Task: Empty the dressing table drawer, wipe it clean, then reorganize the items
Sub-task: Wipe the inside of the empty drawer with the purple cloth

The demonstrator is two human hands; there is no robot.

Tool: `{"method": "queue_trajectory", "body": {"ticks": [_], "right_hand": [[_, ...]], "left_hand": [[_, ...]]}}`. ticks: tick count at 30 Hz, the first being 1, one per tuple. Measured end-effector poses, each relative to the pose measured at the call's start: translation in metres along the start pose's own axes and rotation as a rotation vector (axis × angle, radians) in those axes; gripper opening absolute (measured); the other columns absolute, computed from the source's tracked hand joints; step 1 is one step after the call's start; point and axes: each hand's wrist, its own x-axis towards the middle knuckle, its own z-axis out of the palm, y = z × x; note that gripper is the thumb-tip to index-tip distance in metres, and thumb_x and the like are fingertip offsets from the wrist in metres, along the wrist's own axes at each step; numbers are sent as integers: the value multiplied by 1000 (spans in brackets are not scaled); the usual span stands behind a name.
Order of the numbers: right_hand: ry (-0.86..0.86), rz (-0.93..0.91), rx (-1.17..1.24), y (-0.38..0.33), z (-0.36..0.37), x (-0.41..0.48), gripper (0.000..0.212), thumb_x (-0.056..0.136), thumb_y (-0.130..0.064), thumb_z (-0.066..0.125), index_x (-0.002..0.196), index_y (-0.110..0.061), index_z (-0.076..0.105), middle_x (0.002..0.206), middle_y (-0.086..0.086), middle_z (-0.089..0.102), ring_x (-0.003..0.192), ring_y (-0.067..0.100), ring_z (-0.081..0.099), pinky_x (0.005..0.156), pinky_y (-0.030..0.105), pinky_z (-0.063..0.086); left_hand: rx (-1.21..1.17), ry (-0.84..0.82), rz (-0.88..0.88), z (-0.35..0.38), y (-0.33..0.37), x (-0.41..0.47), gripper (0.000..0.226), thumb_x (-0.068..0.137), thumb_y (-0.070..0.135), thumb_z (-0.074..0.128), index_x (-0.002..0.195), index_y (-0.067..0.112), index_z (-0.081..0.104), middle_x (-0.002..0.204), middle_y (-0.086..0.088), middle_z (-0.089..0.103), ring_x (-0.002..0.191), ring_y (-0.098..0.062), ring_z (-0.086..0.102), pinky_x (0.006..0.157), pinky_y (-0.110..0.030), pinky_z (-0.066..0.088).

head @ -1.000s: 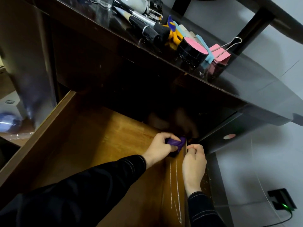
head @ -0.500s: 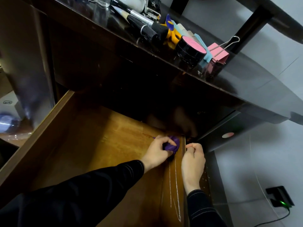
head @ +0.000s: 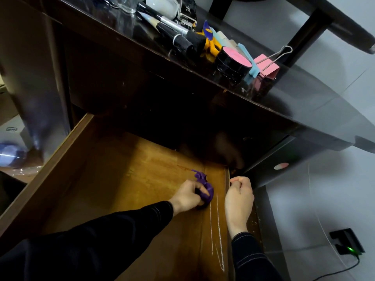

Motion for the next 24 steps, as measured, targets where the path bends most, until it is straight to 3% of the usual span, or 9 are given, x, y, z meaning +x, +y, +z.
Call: {"method": "queue_trajectory", "body": {"ticks": [2,4,7,10,14,18,21,24], "right_hand": [[-12,-15,-19,1,1,1,17,104,-17,42,101,-24,57,80,0,62,71,17,61,57,25,40],[-58,-34,-45,3,0,1,14,105,-17,43,102,-27,52,81,-1,61,69,14,61,55,21,40],[-138,-51,1,11,-4,-6,18,105,-16,44,111,-32,50,91,-6,61,76,-1,62,57,9,45],[-174,-67,48,21,-9,-17,24,106,-19,44,124,-34,51,107,-18,60,97,-17,56,73,8,46],[-178,-47,89,23,-9,-19,27,106,-21,45,129,-35,52,112,-24,59,103,-16,55,82,14,45],[-147,-10,126,25,-9,-19,26,105,-23,47,124,-41,52,114,-22,58,102,-13,56,82,16,44],[-110,73,162,29,-8,-17,24,104,-27,51,123,-42,49,116,-12,58,100,1,60,80,23,48],[-99,108,178,30,-8,-16,22,103,-29,53,123,-38,51,117,-5,60,102,10,62,87,33,53]], "left_hand": [[12,-15,-2,-2,0,-1,31,85,-11,64,106,10,74,113,-3,68,113,-17,60,107,-33,47],[-4,78,102,-2,11,2,29,84,-7,69,104,12,75,110,0,65,108,-15,60,104,-26,45],[-104,169,238,-1,29,4,30,81,-5,73,102,16,76,115,-4,60,102,-14,60,90,-10,45],[-78,156,220,2,22,3,30,84,-5,71,107,14,74,120,-6,59,108,-18,60,100,-20,47],[77,21,41,2,-3,-2,30,85,-8,67,109,9,74,117,-5,67,114,-19,61,108,-31,44],[-16,123,184,-1,18,4,30,82,-3,72,103,18,75,115,-3,64,107,-17,61,102,-24,45],[-119,144,278,0,26,6,34,81,-3,75,98,27,74,116,-2,60,104,-14,61,93,-16,47],[-28,130,251,2,10,2,32,82,-3,73,104,19,75,118,-3,61,108,-14,60,101,-20,45]]}}
